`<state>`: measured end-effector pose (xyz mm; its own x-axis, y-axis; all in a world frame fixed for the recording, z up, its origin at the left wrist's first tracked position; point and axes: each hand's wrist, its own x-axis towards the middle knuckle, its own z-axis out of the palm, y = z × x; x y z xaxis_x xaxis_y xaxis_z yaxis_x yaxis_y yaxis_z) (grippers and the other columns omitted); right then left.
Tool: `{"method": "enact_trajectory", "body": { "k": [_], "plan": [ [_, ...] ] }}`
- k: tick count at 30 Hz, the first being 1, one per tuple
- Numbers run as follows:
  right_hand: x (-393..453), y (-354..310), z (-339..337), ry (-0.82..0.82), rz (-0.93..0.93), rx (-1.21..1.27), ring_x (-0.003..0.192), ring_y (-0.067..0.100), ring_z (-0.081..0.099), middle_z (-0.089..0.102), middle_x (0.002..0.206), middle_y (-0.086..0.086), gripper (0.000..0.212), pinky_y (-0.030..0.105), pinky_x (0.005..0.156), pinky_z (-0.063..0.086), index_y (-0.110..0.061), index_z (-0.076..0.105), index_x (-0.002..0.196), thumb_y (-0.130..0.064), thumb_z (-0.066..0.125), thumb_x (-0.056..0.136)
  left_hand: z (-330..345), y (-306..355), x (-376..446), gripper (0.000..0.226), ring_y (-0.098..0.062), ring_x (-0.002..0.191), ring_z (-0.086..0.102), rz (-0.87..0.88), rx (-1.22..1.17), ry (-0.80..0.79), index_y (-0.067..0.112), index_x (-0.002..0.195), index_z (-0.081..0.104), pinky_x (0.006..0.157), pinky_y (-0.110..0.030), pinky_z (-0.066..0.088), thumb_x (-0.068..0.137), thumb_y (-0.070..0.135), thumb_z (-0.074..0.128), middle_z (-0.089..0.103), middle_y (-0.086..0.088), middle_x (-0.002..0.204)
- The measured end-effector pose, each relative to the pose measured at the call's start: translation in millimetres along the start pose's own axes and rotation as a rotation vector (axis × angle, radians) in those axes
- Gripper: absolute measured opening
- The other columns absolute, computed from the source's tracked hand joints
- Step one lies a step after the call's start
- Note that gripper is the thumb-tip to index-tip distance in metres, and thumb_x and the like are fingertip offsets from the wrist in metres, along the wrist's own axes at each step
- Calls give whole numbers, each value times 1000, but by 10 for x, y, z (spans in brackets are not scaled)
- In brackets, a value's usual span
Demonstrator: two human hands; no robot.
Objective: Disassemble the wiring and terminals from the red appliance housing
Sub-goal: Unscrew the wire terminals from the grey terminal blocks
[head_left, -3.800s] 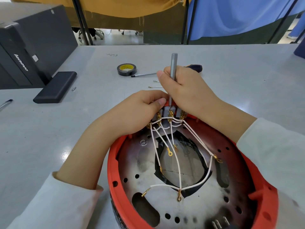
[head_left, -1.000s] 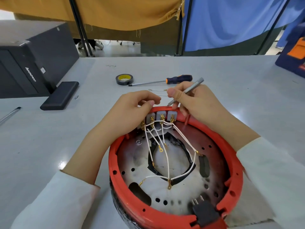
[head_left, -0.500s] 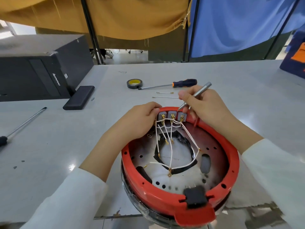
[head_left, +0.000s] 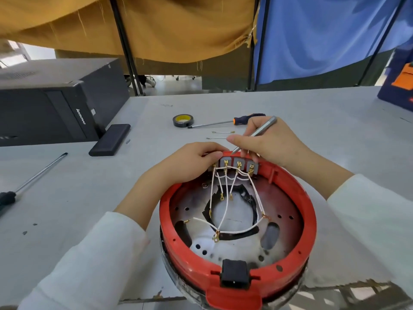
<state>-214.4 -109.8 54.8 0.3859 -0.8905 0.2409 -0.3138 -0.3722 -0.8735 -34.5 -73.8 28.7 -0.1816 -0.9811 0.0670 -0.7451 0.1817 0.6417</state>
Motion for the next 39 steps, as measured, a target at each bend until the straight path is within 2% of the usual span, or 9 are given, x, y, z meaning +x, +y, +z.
{"method": "enact_trajectory", "body": {
  "k": [4, 6, 9, 13, 17, 21, 26, 36, 39],
  "plan": [
    [203, 72, 138, 9, 21, 6, 34, 12, 49, 63, 47, 2, 39, 19, 38, 37, -16, 43, 58, -28, 66, 87, -23, -24, 124, 18, -3, 96, 61, 11, -50, -37, 39, 101, 62, 89, -20, 43, 98, 28, 48, 67, 13, 101],
    [234, 123, 177, 32, 13, -4, 33, 11, 47, 61, 45, 1, 40, 18, 39, 37, -17, 41, 59, -32, 62, 90, -22, -50, 167, 17, -3, 97, 61, 20, -65, -52, 35, 103, 63, 93, -24, 43, 97, 28, 49, 67, 13, 102],
    [217, 174, 162, 52, -39, -7, 31, 4, 41, 52, 37, -2, 45, 11, 38, 33, -17, 41, 57, -41, 60, 89, -17, -88, 185, 19, 0, 97, 60, 35, -85, -61, 35, 105, 64, 96, -27, 44, 97, 29, 48, 67, 18, 103],
    [191, 205, 119, 38, -47, -38, 38, 4, 48, 54, 39, -3, 40, 19, 47, 41, -20, 44, 57, -38, 67, 85, -18, -97, 177, 23, 5, 105, 58, 51, -111, -64, 35, 111, 65, 100, -26, 41, 97, 28, 48, 66, 22, 108],
    [187, 228, 101, 46, -23, -27, 35, 3, 48, 55, 40, -4, 33, 15, 39, 36, -19, 47, 60, -27, 68, 83, -11, -102, 175, 24, 5, 107, 57, 44, -112, -67, 33, 115, 64, 102, -27, 40, 97, 28, 48, 66, 22, 110],
    [173, 251, 102, 77, -15, -47, 37, 7, 49, 51, 36, -5, 30, 15, 41, 37, -21, 43, 51, -15, 64, 73, -6, -100, 182, 25, 1, 105, 59, 42, -124, -75, 30, 115, 64, 101, -28, 41, 97, 27, 47, 67, 19, 109],
    [176, 259, 107, 86, -12, -88, 35, 5, 47, 52, 37, -3, 33, 12, 37, 32, -21, 41, 49, -16, 65, 72, -4, -111, 181, 24, 9, 103, 57, 55, -145, -72, 32, 113, 64, 93, -9, 38, 97, 25, 47, 67, 22, 108],
    [164, 198, 119, 91, -21, -175, 29, 5, 44, 55, 44, 0, 32, 10, 35, 30, -20, 43, 54, -16, 65, 77, -9, -117, 173, 23, 10, 102, 57, 61, -145, -70, 38, 108, 63, 91, -7, 38, 97, 26, 47, 66, 25, 106],
    [151, 175, 114, 75, -18, -193, 32, 5, 46, 57, 46, 2, 32, 15, 37, 34, -20, 44, 55, -19, 67, 76, -11, -114, 168, 23, 8, 103, 58, 52, -134, -75, 37, 110, 63, 93, -11, 39, 97, 27, 47, 67, 24, 106]
  ]
}}
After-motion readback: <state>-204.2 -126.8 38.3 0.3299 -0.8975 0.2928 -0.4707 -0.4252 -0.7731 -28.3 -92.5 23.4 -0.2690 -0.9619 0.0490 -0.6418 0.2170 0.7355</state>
